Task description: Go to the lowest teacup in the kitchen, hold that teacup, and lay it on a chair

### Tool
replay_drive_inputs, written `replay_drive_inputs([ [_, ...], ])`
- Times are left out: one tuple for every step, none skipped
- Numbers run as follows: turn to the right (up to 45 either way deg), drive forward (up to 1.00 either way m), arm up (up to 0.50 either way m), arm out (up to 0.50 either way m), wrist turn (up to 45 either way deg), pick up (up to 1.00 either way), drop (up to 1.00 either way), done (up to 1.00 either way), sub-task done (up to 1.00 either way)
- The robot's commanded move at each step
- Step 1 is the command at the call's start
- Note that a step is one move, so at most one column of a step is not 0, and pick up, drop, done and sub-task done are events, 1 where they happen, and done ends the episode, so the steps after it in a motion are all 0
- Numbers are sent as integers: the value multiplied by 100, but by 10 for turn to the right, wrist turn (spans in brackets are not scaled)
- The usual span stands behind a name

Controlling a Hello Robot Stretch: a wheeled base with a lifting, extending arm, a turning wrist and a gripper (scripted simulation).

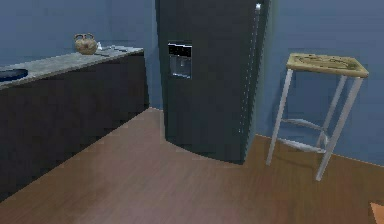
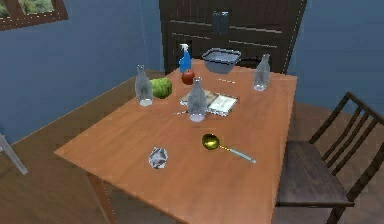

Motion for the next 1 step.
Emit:
replay_drive_inputs([
  [0,0,50,0,0,0,0,0,0],
])
